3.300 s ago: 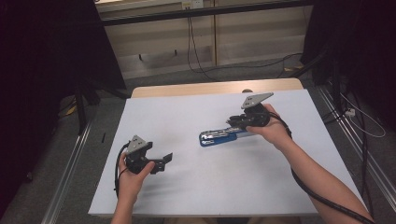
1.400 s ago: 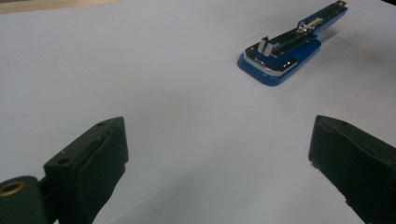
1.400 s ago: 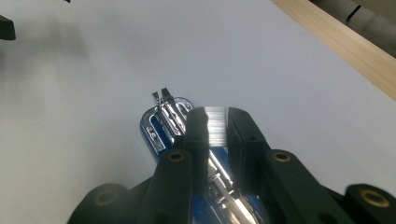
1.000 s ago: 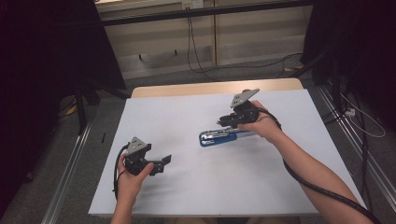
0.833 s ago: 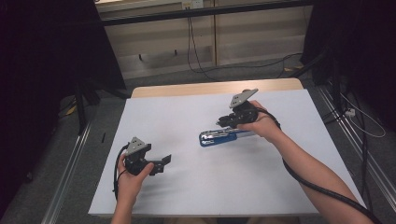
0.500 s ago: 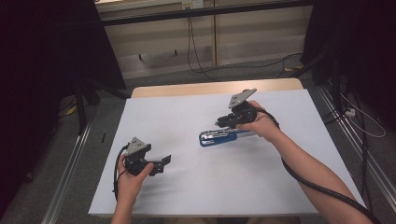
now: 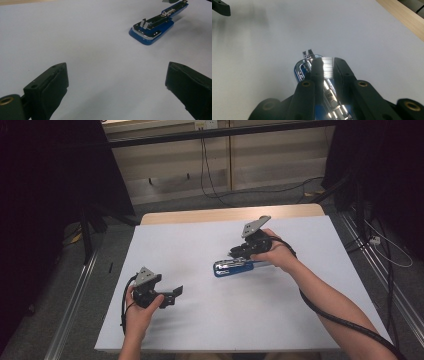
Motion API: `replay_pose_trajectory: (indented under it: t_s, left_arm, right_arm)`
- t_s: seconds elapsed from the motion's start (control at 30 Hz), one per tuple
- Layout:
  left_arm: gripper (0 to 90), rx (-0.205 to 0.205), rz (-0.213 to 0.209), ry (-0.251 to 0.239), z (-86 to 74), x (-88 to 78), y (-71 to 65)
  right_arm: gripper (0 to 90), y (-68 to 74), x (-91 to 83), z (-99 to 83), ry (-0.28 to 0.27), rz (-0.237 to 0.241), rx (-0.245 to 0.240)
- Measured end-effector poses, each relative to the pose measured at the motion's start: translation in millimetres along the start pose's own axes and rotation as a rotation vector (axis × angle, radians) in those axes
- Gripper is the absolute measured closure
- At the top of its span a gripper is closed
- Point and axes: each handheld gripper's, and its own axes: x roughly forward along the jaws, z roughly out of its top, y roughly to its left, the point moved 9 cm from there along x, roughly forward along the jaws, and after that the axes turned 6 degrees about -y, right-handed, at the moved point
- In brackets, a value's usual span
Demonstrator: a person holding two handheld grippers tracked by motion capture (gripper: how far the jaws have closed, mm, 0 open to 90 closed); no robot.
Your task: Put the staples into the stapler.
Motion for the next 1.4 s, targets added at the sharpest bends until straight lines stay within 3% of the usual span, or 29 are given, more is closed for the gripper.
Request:
replay_pose_trajectory:
  t_s: [1.4]
  left_arm:
    - [5.0, -0.001, 0.007, 0.005, -2.3, 0.1, 3.0]
  right_arm:
    - [79.1, 3.6, 13.6, 5.3, -0.002, 0.052, -0.028]
